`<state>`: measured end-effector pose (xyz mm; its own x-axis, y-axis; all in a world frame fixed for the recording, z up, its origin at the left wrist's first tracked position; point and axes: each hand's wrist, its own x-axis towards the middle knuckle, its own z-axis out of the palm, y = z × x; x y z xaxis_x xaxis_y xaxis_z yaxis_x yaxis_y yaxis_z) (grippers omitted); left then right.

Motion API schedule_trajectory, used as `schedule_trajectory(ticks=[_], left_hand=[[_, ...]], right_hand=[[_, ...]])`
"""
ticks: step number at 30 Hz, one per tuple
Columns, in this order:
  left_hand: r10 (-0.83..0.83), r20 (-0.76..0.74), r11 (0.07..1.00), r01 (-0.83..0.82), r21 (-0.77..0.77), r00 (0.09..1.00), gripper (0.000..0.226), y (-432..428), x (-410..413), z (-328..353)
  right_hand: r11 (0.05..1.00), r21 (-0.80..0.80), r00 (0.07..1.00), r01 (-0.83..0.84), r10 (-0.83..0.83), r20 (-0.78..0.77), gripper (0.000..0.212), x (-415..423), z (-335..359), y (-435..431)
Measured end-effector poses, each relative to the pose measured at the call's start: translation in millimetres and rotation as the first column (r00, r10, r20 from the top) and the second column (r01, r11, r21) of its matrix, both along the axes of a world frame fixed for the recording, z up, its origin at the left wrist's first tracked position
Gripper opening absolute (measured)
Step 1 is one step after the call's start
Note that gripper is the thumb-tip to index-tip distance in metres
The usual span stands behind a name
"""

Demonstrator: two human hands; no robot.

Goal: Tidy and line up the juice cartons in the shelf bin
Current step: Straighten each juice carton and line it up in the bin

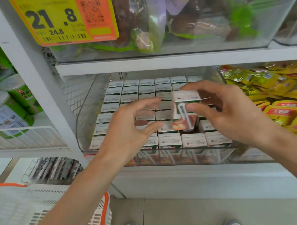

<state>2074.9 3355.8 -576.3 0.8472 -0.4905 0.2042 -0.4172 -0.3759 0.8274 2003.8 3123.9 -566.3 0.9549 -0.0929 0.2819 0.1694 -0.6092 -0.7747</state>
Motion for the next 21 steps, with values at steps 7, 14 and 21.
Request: schedule_trajectory(ticks=[7,14,21], left_hand=[[0.007,-0.037,0.999,-0.006,0.049,0.999,0.034,-7.0,1.0,-5.9],[-0.004,-0.031,0.996,0.006,0.083,1.000,0.032,-10.3,1.0,-6.5],[-0.011,-0.034,0.997,0.014,0.081,0.999,0.032,-6.5,1.5,-6.7]], right_hand=[[0.984,-0.179,0.996,0.019,-0.034,-0.080,0.035,-6.6,-1.1,-16.7],[0.933,-0.353,0.988,-0.072,0.017,-0.156,0.031,-2.0,-10.3,-7.5],[0.853,-0.506,0.976,-0.130,0.019,-0.219,0.038,-1.1,-10.3,-6.2]])
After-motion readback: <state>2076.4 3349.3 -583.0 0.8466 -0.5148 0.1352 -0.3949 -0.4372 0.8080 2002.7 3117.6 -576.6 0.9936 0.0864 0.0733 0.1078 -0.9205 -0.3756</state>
